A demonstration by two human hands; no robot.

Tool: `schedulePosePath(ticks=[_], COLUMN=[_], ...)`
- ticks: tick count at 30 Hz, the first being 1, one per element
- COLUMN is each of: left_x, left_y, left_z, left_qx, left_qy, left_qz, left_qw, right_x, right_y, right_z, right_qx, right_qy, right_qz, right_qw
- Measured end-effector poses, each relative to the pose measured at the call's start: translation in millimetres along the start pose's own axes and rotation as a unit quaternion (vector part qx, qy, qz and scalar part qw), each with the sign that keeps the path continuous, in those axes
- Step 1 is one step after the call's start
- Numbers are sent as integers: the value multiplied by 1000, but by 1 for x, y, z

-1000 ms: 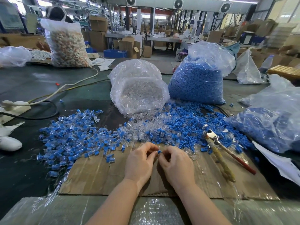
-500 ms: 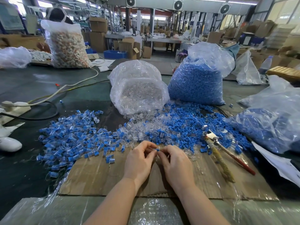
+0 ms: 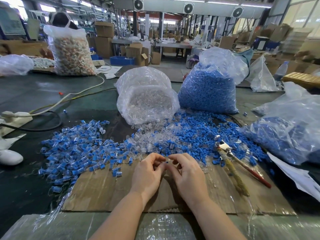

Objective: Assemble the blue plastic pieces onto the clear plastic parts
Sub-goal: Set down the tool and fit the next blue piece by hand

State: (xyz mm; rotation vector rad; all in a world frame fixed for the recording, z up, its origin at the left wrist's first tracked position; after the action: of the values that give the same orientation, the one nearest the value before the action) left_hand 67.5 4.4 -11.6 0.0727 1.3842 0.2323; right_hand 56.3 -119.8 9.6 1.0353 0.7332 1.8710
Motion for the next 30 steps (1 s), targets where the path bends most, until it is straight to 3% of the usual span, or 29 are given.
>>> schedulePosePath(ticks=[4, 8, 10, 12, 15, 20, 25, 28, 30], left_x=[1, 1, 0, 0, -1, -4, -6, -9, -11], left_y=[0, -1, 0, 0, -2, -1, 3, 2, 1], left_z=[0, 0, 0, 1, 4, 8, 10, 12, 13], left_qx=[-2, 6, 4, 2, 7, 1, -28, -52, -66], left_qy=[11, 13, 11, 11, 21, 36, 71, 104, 129], left_qz=[-9, -6, -10, -15, -20, -37, -100, -169, -210], left_qw=[1000, 1000, 1000, 1000, 1000, 999, 992, 979, 967], right_x=[-21, -67, -90, -110, -128, -133, -122, -99, -74], right_y=[16, 44, 55, 58, 54, 52, 57, 65, 67], right_z=[6, 3, -1, -6, -11, -7, 0, 12, 18], right_qx=[-15, 6, 68, 156, 239, 236, 188, 144, 139], right_qy=[-41, -176, -259, -320, -344, -334, -296, -208, -146], right_qz=[-56, -221, -314, -331, -319, -329, -322, -301, -221], right_qw=[997, 959, 911, 874, 850, 851, 879, 919, 954])
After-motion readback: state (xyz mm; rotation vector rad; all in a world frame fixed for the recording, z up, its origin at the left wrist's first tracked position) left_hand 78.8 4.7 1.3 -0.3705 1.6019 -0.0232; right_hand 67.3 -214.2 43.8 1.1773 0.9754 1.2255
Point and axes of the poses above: each hand's wrist, its own z-axis towards the middle knuckle, its own y-axis out of the back of the hand, x = y × z, the point moved 5 cm from there along z, towards the middle knuckle, and after that the axes turned 14 degrees about -z, right-handed, at the moved point
